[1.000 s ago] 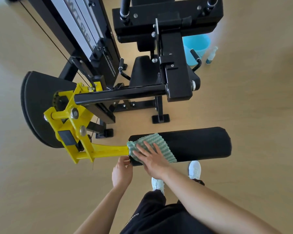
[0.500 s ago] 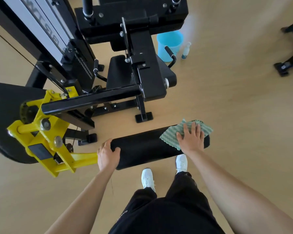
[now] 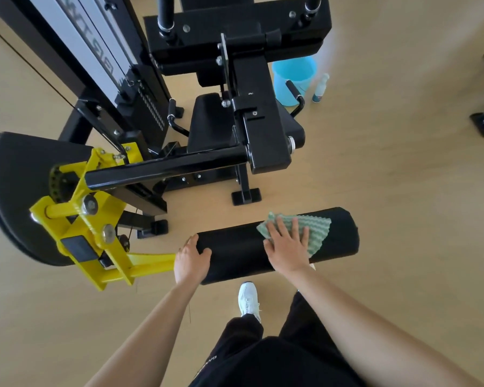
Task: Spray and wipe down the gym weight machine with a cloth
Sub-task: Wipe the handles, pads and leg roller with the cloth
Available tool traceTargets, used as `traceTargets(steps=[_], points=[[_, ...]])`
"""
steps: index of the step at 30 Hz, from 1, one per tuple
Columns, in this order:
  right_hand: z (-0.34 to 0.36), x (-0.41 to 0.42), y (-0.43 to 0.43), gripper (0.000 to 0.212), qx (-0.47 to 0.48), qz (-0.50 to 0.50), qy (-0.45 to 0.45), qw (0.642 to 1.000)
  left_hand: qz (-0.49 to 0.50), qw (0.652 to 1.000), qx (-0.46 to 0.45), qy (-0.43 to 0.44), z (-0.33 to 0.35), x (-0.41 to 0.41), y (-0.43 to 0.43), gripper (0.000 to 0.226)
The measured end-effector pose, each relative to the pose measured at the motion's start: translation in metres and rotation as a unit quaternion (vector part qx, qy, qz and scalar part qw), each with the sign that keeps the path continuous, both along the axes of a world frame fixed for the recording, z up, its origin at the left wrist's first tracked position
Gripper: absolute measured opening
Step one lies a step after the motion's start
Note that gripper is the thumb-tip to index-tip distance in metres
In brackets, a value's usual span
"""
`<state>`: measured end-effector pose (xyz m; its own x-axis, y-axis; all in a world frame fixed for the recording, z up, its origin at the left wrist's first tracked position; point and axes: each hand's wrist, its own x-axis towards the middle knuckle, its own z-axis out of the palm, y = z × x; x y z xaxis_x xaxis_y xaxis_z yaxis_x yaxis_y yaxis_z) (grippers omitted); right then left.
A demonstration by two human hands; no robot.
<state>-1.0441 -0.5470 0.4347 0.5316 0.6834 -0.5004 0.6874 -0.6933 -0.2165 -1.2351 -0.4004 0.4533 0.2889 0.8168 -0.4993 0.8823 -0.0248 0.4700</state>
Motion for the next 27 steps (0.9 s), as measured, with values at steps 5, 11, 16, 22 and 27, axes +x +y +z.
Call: traceTargets(steps=[5, 11, 16, 22, 27], points=[[0.008, -0.058, 0.045, 0.061, -0.002, 0.152, 0.062, 0.986, -0.001, 1.000, 0.002, -0.008, 0.003, -0.009, 0.000, 0.054], [0.015, -0.098, 0.067, 0.061, 0.030, 0.286, 0.137, 0.948, 0.057, 0.998, -0.005, -0.030, 0.005, -0.021, -0.010, 0.051], [-0.002, -0.057, 0.030, 0.062, 0.056, 0.251, 0.052, 0.965, 0.115, 0.992, -0.012, -0.042, 0.003, -0.021, -0.021, 0.050], [-0.010, 0.021, -0.021, 0.063, 0.066, 0.082, -0.007, 0.994, 0.152, 0.987, 0.007, -0.048, 0.000, -0.013, -0.033, 0.049], [-0.014, 0.083, -0.059, 0.067, 0.035, -0.069, -0.048, 0.996, 0.157, 0.987, 0.013, -0.040, -0.007, -0.015, -0.033, 0.047]])
